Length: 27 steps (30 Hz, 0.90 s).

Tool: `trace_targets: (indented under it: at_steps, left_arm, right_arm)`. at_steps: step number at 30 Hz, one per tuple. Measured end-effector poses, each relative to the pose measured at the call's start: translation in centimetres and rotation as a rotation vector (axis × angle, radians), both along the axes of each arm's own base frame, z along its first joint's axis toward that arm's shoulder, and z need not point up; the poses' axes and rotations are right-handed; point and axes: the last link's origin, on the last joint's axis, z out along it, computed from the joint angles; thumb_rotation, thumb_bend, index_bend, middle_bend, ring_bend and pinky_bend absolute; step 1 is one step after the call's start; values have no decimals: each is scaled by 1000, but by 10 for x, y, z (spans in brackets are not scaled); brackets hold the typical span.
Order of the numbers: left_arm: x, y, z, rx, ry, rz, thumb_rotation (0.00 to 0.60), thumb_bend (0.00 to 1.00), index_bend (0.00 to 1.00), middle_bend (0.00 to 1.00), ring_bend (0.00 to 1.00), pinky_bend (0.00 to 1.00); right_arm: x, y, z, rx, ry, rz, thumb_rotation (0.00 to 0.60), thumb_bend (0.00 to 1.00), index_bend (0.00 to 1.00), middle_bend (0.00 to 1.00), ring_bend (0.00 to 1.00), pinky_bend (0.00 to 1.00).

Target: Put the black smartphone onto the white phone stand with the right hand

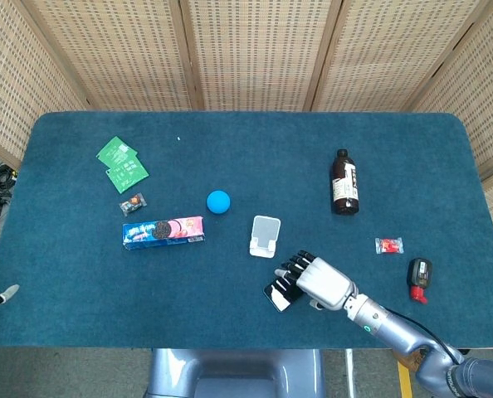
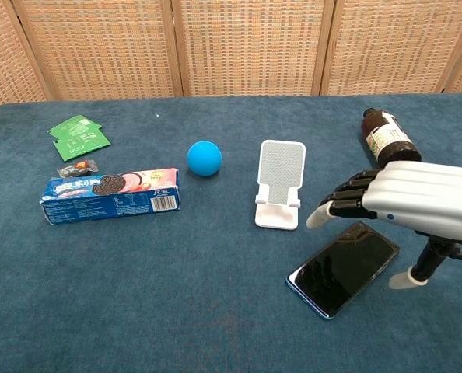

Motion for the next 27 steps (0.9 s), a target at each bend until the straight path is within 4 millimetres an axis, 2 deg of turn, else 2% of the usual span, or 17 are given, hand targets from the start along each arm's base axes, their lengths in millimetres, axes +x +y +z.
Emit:
trace_targets:
  at_steps: [18,21,27]
  left_arm:
    - [-1,2,-2,-8,0,8,600,0,0,0,0,0]
    - [-1,2,-2,-9,-1,9,600,0,0,0,0,0]
    - [0,2,-3,-14,-3,7,600,0,0,0,0,0]
  right_arm:
    - [17,-8,-36,10,189,48,600,1,215,296,251,263]
    - [18,-8,-39,11,200,48,600,26,261,329,278,264]
    - [20,-6,-44,34,228,51,600,152,478,501,426,329]
